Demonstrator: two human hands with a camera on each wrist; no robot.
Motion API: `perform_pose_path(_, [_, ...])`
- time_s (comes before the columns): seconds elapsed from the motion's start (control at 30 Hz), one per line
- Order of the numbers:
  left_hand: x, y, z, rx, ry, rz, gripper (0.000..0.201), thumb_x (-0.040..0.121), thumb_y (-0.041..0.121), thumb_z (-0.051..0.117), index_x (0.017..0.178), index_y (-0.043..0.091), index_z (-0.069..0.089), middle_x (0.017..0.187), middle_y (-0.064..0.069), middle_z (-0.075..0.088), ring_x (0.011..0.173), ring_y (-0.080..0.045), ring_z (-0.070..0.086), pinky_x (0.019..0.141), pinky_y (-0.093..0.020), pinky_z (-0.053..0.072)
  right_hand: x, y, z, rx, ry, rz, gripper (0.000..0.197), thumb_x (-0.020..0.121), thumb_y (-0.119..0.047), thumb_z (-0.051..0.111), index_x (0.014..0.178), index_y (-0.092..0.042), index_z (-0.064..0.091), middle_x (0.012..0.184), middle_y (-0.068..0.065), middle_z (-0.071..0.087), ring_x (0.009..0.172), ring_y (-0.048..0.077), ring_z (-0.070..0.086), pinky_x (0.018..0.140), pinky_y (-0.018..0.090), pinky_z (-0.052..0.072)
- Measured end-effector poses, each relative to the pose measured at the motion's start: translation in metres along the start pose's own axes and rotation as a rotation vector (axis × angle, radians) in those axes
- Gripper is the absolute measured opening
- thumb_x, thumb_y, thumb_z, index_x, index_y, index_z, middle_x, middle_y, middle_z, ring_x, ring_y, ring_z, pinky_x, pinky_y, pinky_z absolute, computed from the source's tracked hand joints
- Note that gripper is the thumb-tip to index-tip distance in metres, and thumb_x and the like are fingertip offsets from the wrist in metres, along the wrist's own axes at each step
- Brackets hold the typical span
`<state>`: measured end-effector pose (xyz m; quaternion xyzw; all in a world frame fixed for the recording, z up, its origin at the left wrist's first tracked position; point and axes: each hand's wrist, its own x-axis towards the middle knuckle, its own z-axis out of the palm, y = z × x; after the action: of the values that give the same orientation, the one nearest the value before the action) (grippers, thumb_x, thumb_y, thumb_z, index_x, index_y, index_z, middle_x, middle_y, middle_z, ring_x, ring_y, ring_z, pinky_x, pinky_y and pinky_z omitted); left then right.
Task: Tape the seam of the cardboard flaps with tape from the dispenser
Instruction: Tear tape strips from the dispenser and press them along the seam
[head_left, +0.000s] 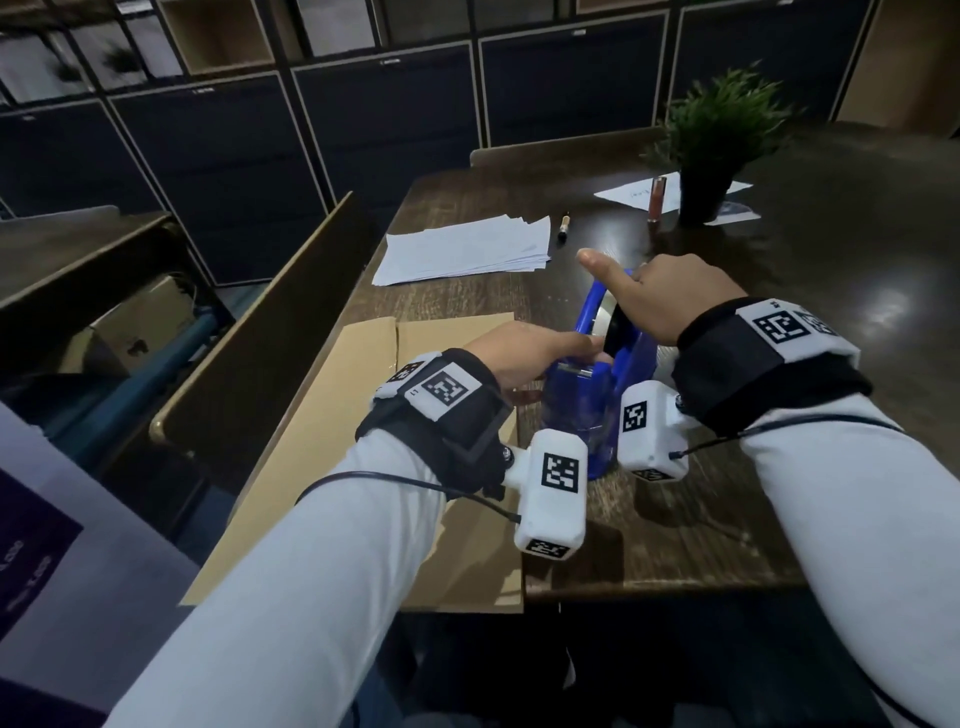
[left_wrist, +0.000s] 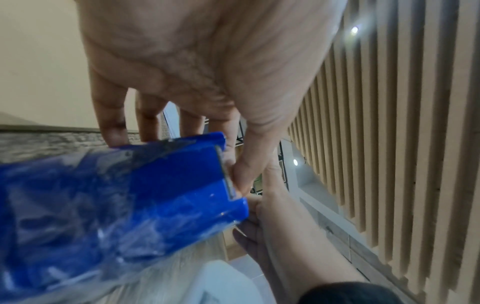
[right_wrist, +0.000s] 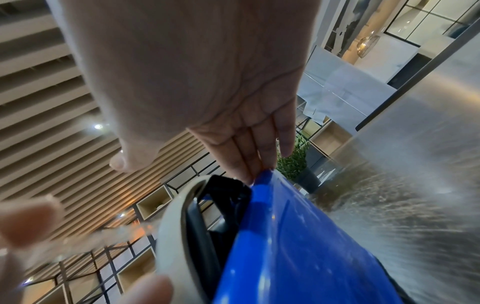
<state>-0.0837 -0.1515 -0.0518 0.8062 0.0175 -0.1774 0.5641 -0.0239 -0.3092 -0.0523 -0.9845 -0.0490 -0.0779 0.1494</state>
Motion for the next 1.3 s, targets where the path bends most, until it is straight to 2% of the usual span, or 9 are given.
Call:
perform_pose_path(0.17, [-0.004,0.003,-0.001,-0.093,-0.004,-0.038,0.018,0.089,0.035,0.062,0.082,0.022,0.072,0.077,0.015,0.069,0.082,-0.01,0.055,0.081,-0.028,0.043,0.0,0.0,0.002,0.004,0.0,-0.012,0.1,0.059,-0.091,-0.007,0.064,-0.009,0.05,0.074,0.013,0.057,0.072,0.029,0.056,0.064,0.034,0.037])
perform_pose_path(0.3, [-0.006,0.007,-0.005,-0.053,0.004,-0.03,0.022,0.085,0.039,0.065,0.076,0.022,0.075,0.103,0.008,0.071,0.107,-0.021,0.053,0.105,-0.043,0.039,0.002,-0.001,0.001,-0.019,-0.018,0.0,0.106,0.059,-0.09,-0.009,0.07,-0.008,0.057,0.077,0.013,0.059,0.072,0.027,0.056,0.063,0.033,0.036])
perform_pose_path(0.4, [-0.009,0.009,-0.008,-0.032,0.005,-0.029,0.02,0.087,0.038,0.063,0.081,0.021,0.073,0.097,0.01,0.068,0.111,-0.021,0.051,0.108,-0.051,0.034,0.002,0.001,0.0,-0.021,-0.025,0.005,0.108,0.06,-0.089,-0.008,0.075,-0.007,0.061,0.078,0.013,0.06,0.073,0.027,0.057,0.063,0.033,0.036])
perform_pose_path(0.5, [-0.015,0.006,-0.009,-0.011,0.001,-0.025,0.018,0.087,0.037,0.063,0.084,0.023,0.074,0.11,0.007,0.065,0.12,-0.023,0.047,0.108,-0.051,0.033,0.003,0.003,0.001,-0.015,-0.011,-0.003,0.109,0.058,-0.089,-0.01,0.072,-0.007,0.06,0.077,0.013,0.06,0.073,0.027,0.057,0.063,0.033,0.037])
perform_pose_path(0.63, [-0.02,-0.001,-0.008,-0.03,0.001,0.004,0.024,0.086,0.038,0.064,0.069,0.024,0.075,0.123,0.004,0.064,0.124,-0.024,0.044,0.105,-0.049,0.034,0.004,0.003,0.003,-0.008,0.0,-0.008,0.108,0.056,-0.09,-0.01,0.068,-0.008,0.058,0.075,0.012,0.059,0.07,0.026,0.057,0.063,0.033,0.039])
perform_pose_path(0.87, [-0.026,-0.015,-0.004,-0.106,0.014,0.043,0.025,0.084,0.034,0.067,0.062,0.025,0.075,0.117,0.008,0.067,0.12,-0.02,0.048,0.102,-0.046,0.039,0.004,0.003,0.005,-0.02,0.003,-0.008,0.11,0.051,-0.092,-0.012,0.068,-0.009,0.058,0.08,0.01,0.06,0.072,0.025,0.056,0.063,0.033,0.039])
perform_pose_path(1.07, [-0.03,-0.023,0.0,-0.144,0.006,0.05,0.024,0.087,0.033,0.065,0.068,0.022,0.074,0.09,0.014,0.072,0.089,-0.007,0.058,0.091,-0.034,0.044,0.003,0.001,0.005,-0.044,0.006,-0.007,0.102,0.06,-0.089,-0.008,0.065,-0.009,0.056,0.077,0.01,0.059,0.066,0.022,0.054,0.061,0.032,0.037])
perform_pose_path(1.17, [-0.032,-0.025,0.002,-0.154,0.009,0.054,0.023,0.088,0.034,0.064,0.071,0.021,0.074,0.086,0.012,0.071,0.083,-0.006,0.059,0.085,-0.03,0.044,0.003,0.001,0.006,-0.047,0.0,-0.008,0.103,0.055,-0.089,-0.01,0.063,-0.009,0.054,0.078,0.011,0.06,0.065,0.022,0.054,0.061,0.031,0.037])
perform_pose_path(1.3, [-0.032,-0.027,0.002,-0.167,0.005,0.056,0.026,0.089,0.033,0.063,0.068,0.022,0.073,0.081,0.011,0.069,0.078,-0.006,0.057,0.081,-0.027,0.043,0.004,0.001,0.005,-0.073,-0.015,0.0,0.099,0.062,-0.089,-0.006,0.068,-0.01,0.055,0.085,0.011,0.062,0.064,0.019,0.052,0.057,0.03,0.034])
